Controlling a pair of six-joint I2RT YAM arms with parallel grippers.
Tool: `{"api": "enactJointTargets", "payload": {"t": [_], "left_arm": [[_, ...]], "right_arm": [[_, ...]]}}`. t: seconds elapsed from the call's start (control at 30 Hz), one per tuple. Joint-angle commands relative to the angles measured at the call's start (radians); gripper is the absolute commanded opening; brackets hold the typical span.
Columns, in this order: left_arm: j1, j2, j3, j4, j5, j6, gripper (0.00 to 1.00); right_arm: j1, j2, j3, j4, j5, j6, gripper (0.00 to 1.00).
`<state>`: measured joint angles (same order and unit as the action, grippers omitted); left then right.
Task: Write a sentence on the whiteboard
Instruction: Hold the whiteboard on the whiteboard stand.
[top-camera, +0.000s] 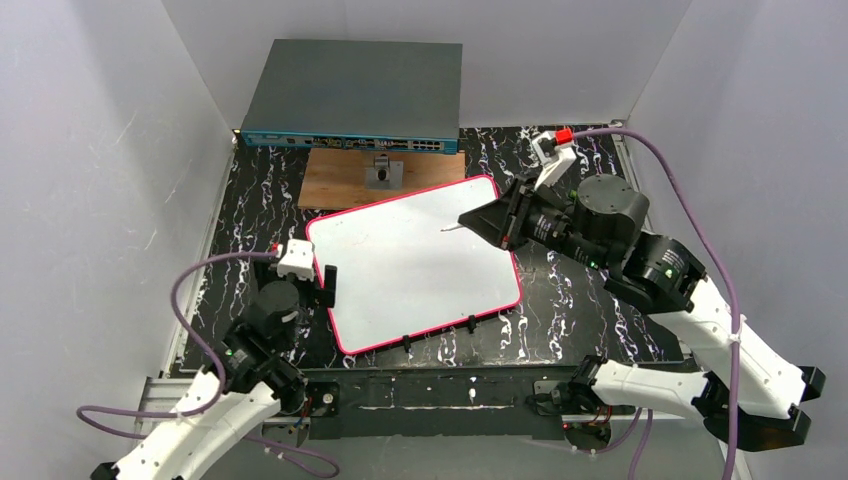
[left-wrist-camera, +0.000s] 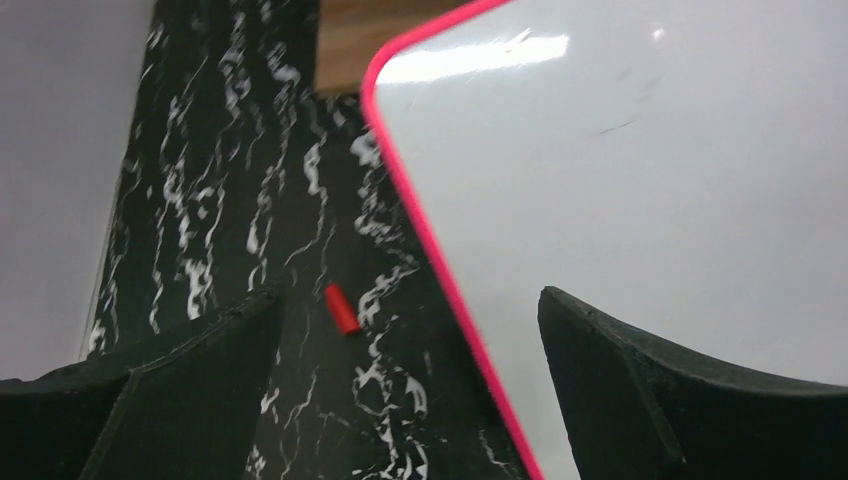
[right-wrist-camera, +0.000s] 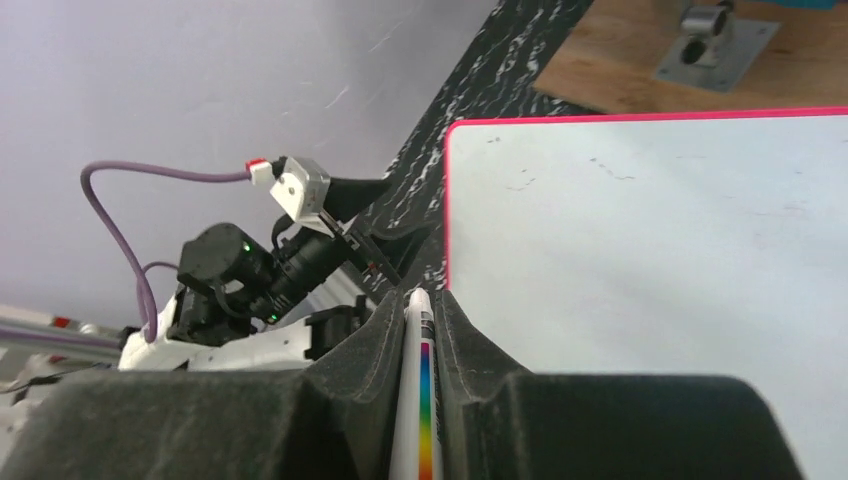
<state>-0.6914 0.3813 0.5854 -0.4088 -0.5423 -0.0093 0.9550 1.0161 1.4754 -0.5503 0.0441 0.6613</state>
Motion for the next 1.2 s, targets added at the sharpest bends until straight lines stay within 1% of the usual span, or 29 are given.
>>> {"api": "enactJointTargets", "payload": {"t": [0.0, 0.07, 0.1, 0.17, 0.27, 0.3, 0.33, 0.4, 0.43, 0.47, 0.5, 0.57, 0.63, 0.73, 0.8, 0.97, 1.03, 1.07, 1.17], "left_arm": [[0.038, -0.079, -0.185, 0.218, -0.294, -0.015, 0.98], [0.06, -0.091, -0.291, 0.355, -0.327, 0.001, 0.98], [0.081, -0.08, -0.342, 0.45, -0.324, 0.036, 0.98], [0.171, -0.02, -0.414, 0.599, -0.249, 0.045, 0.98], [0.424, 0.181, -0.456, 0.809, -0.053, -0.041, 0.98], [0.485, 0.266, -0.462, 0.895, 0.025, -0.054, 0.98], [0.538, 0.358, -0.466, 1.001, 0.078, -0.058, 0.98], [0.594, 0.549, -0.437, 1.145, 0.15, -0.037, 0.98], [0.601, 0.662, -0.419, 1.2, 0.161, -0.023, 0.98], [0.603, 0.73, -0.405, 1.242, 0.171, -0.01, 0.98], [0.606, 0.783, -0.393, 1.3, 0.17, -0.006, 0.98], [0.613, 0.842, -0.372, 1.317, 0.166, -0.015, 0.98], [0.613, 0.844, -0.392, 1.358, 0.201, -0.02, 0.98], [0.613, 0.811, -0.4, 1.322, 0.218, -0.018, 0.98], [0.615, 0.809, -0.405, 1.33, 0.231, -0.01, 0.98], [0.613, 0.873, -0.354, 1.323, 0.267, 0.003, 0.98], [0.615, 0.895, -0.325, 1.285, 0.278, -0.009, 0.98], [0.618, 0.917, -0.33, 1.311, 0.298, -0.014, 0.98], [0.619, 1.033, -0.376, 1.527, 0.326, -0.013, 0.98]], "right_arm": [[-0.004, -0.044, -0.045, 0.054, 0.126, -0.084, 0.01], [-0.004, -0.062, -0.065, 0.057, 0.132, -0.087, 0.01], [-0.004, -0.073, -0.081, 0.065, 0.129, -0.091, 0.01], [-0.004, -0.098, -0.124, 0.093, 0.126, -0.112, 0.01], [-0.004, -0.135, -0.186, 0.116, 0.116, -0.158, 0.01], [-0.004, -0.151, -0.207, 0.124, 0.115, -0.169, 0.01], [-0.004, -0.169, -0.233, 0.136, 0.113, -0.177, 0.01], [-0.004, -0.205, -0.285, 0.164, 0.114, -0.181, 0.01], [-0.004, -0.219, -0.306, 0.174, 0.113, -0.186, 0.01], [-0.004, -0.23, -0.321, 0.18, 0.11, -0.19, 0.01], [-0.004, -0.236, -0.328, 0.18, 0.105, -0.195, 0.01], [-0.004, -0.233, -0.328, 0.172, 0.09, -0.207, 0.01], [-0.004, -0.229, -0.326, 0.17, 0.077, -0.216, 0.01], [-0.004, -0.217, -0.32, 0.172, 0.054, -0.228, 0.01], [-0.004, -0.209, -0.316, 0.174, 0.042, -0.23, 0.01], [-0.004, -0.203, -0.314, 0.176, 0.031, -0.225, 0.01], [-0.004, -0.206, -0.313, 0.174, 0.027, -0.222, 0.01], [-0.003, -0.206, -0.309, 0.17, 0.027, -0.22, 0.01], [-0.004, -0.206, -0.291, 0.148, 0.02, -0.218, 0.01]]}}
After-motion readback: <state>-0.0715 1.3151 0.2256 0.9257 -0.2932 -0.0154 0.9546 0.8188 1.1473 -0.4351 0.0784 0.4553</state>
